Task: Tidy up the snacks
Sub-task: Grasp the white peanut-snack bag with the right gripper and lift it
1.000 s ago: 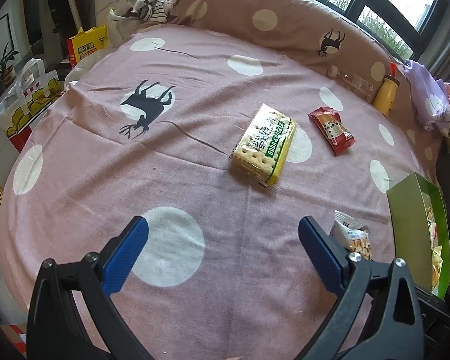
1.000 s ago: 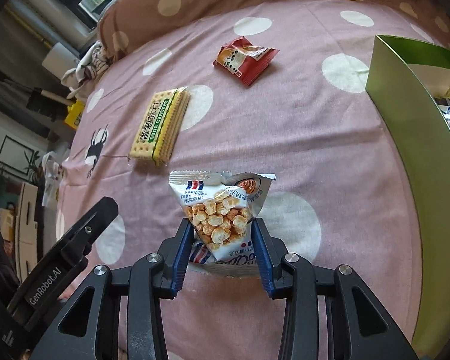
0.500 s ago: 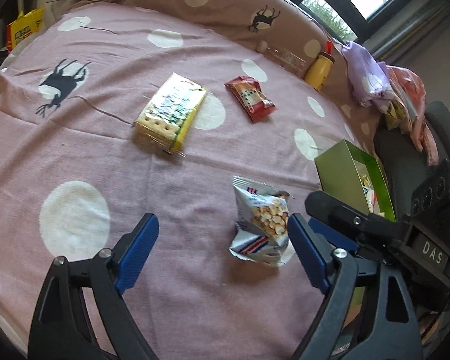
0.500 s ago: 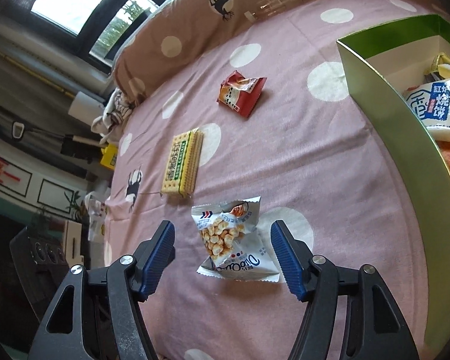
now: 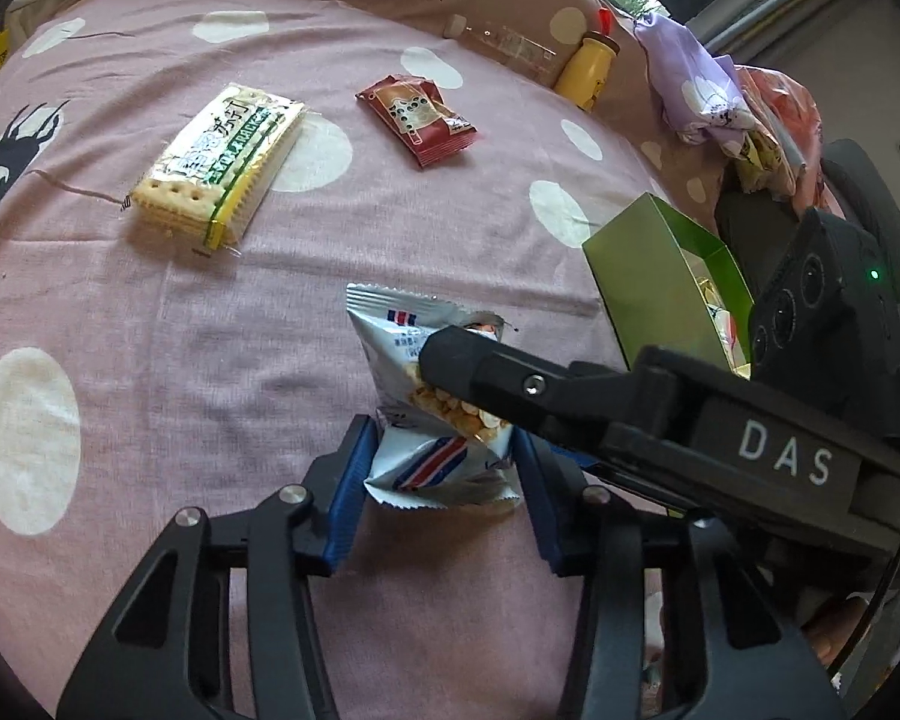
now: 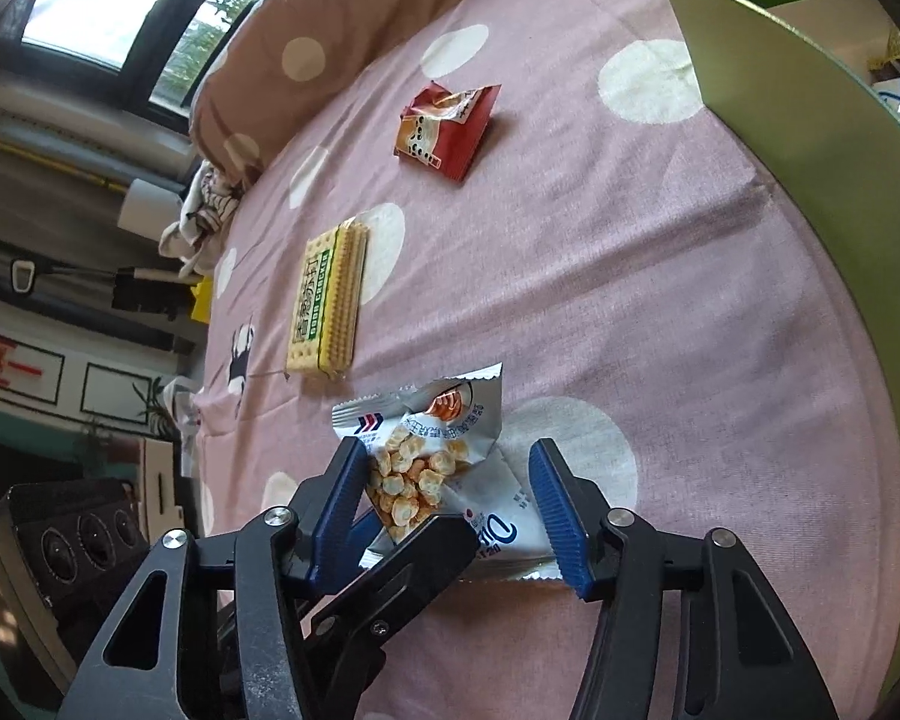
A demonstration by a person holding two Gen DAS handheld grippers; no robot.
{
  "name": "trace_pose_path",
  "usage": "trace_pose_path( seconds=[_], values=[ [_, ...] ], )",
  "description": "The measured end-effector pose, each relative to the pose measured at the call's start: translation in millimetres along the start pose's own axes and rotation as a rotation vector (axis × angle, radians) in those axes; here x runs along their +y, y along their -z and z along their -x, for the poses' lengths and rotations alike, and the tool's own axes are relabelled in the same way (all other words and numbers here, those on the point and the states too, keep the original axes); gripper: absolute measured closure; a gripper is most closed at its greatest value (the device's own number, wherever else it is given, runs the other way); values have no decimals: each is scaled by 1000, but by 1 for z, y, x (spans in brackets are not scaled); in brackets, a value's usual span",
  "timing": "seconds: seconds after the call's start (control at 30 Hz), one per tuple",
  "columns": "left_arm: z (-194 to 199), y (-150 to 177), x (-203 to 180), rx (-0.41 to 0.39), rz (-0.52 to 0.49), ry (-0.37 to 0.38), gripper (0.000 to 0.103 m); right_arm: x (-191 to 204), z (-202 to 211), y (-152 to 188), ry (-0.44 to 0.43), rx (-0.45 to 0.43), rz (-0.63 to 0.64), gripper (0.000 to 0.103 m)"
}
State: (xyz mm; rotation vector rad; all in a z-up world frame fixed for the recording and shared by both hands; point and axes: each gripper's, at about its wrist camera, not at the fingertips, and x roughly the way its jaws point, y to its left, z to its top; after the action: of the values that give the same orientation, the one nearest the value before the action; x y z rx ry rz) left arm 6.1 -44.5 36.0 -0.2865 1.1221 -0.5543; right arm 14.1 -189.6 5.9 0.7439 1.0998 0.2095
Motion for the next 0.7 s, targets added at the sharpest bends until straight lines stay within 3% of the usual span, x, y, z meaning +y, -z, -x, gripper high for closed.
trace_pose_path(
  seconds=[0.13,0.3,0.7],
  values=[
    [3,1,-7,-23,-31,6,63,4,6,1,-16,-17,23,56],
    [16,0,-21,-100,-88,14,65,12,26,2,-36,-84,57,57],
    [42,-10,-87,-299,-292,150,66,17,121,-1,-52,-410,134,57]
  ],
)
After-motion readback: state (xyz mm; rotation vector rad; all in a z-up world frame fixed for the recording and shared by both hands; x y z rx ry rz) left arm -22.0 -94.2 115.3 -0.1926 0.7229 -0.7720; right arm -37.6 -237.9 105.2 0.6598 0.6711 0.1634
